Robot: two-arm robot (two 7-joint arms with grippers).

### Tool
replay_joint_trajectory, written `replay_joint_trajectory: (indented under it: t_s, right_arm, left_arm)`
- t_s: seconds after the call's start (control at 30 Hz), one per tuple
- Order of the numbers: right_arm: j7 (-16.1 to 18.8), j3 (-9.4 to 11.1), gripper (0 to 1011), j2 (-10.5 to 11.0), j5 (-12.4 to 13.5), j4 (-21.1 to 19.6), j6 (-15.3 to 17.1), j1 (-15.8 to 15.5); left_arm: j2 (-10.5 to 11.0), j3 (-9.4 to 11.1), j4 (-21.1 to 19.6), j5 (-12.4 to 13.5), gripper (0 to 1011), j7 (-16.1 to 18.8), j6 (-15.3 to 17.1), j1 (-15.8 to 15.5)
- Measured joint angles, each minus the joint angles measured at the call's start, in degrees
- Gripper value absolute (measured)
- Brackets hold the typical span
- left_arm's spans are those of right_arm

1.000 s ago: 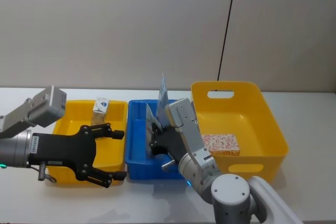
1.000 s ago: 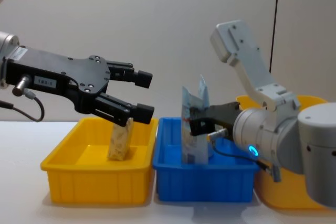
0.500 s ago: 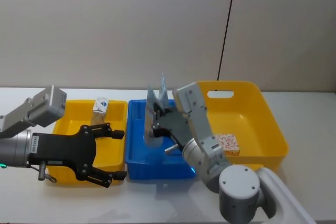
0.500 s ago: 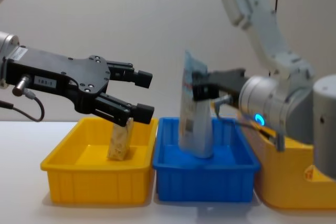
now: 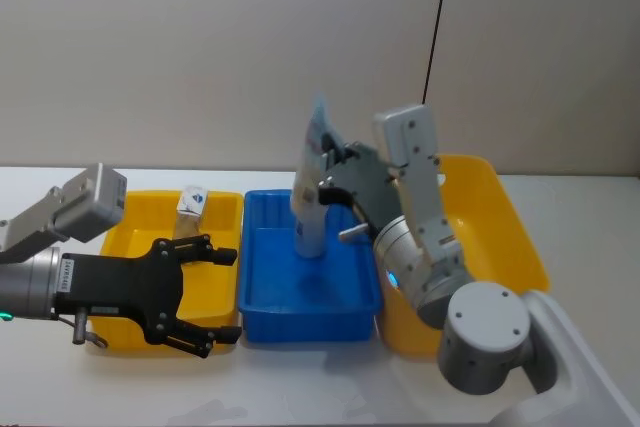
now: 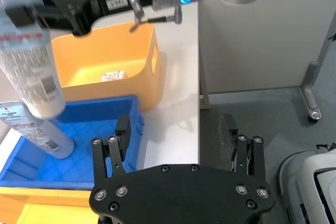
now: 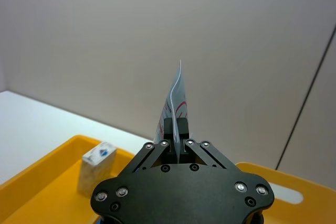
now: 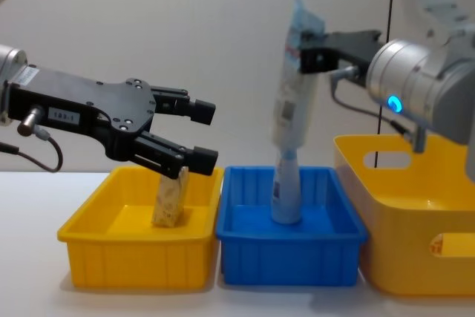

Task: Bimanual collaborative sorting of washing and personal care products

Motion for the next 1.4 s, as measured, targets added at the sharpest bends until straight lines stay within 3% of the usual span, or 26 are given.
replay_joint_trajectory:
  t_s: [0.4,0.73,1.4]
  right_arm:
    - [-3.4,3.1,5,0.7,-2.1,1.7,-1.1,2.1]
    - [-6.4,4.9,5,2.2,-5.5,7.7,-2.4,5.1]
    - [-10.9,5.7,5,3.9,-11.3,19.3,-2.8,9.3]
  left_arm:
    - [0.0,0.0,0.0,0.0,1001,0.0,0.0,0.0]
    - [0.0,0.0,0.0,0.0,1001,0.0,0.0,0.0]
    - [0.0,0.0,0.0,0.0,1001,0.0,0.0,0.0]
